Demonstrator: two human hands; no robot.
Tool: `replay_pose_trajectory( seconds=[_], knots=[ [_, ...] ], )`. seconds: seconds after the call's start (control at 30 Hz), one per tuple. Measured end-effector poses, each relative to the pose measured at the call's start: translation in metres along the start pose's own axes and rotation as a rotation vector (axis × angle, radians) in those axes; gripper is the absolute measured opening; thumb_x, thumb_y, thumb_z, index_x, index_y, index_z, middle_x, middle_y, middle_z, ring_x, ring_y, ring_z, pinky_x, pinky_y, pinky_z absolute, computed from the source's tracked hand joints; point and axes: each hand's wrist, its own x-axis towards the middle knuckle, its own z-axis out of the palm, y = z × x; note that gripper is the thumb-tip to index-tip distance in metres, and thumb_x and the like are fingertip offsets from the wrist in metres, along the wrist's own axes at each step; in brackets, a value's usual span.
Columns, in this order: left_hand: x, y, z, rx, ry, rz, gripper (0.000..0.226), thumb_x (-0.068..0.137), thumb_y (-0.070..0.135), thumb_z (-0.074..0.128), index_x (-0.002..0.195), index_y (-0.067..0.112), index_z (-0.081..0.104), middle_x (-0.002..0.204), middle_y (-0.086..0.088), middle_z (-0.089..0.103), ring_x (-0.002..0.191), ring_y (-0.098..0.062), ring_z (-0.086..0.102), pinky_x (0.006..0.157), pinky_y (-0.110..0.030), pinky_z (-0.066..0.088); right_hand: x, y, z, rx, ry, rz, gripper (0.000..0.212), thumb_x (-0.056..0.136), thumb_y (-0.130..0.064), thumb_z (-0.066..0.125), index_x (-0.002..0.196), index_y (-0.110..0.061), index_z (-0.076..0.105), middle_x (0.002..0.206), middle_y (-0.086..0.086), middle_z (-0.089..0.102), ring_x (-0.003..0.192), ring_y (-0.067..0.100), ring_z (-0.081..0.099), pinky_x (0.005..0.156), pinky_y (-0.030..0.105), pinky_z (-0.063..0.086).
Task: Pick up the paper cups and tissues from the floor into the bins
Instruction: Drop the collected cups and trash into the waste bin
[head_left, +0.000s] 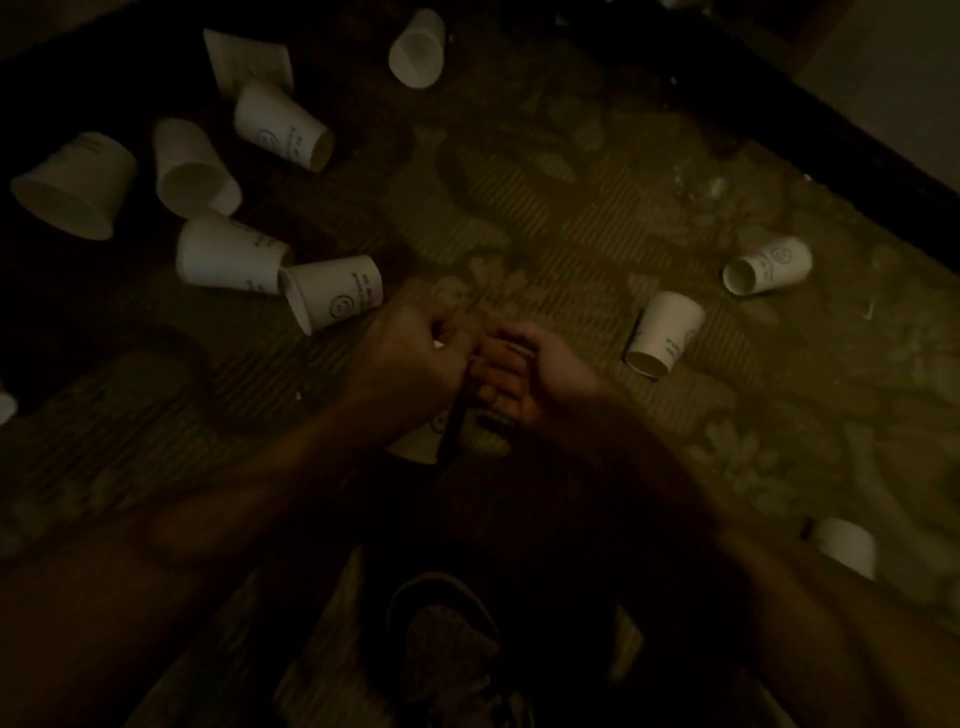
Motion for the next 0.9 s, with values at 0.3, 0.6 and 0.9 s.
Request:
replay_pose_trajectory(
  seconds=[0.3,0.6,0.9],
  knots=[
    [0.010,-0.009,0.037,-0.230,-0.096,-0.083,0.047,0.092,0.022,0.068,0.052,0.016,0.044,0.040,0.012,0.047,0.043,0.009,0.048,0.045,-0.003,0.032,0.033,-0.017,-0.120,-0.943,0.973,-0.484,0.076,0.085,-0.041,0.069,0.143,-0.010,0.032,0.150,0.016,0.028,0.138,0.033,0.026,0.113,0.049,0.025],
    [0.015,-0.021,0.038,-0.320,-0.194,-0.149,0.050,0.089,0.027,0.070,0.048,0.021,0.043,0.036,0.016,0.043,0.037,0.006,0.046,0.039,-0.005,0.031,0.063,-0.009,-0.137,-0.471,0.779,-0.409,0.087,0.090,-0.035,0.067,0.154,-0.026,0.009,0.156,0.012,0.024,0.137,0.029,0.034,0.102,0.038,0.034],
    [0.029,-0.026,0.026,-0.323,-0.178,-0.190,0.040,0.088,0.021,0.070,0.054,0.016,0.050,0.039,0.014,0.048,0.039,0.006,0.049,0.041,-0.005,0.033,0.075,-0.028,-0.132,-0.770,0.726,-0.561,0.076,0.084,-0.039,0.073,0.144,-0.019,0.031,0.147,0.010,0.037,0.131,0.026,0.042,0.101,0.039,0.043]
  ],
)
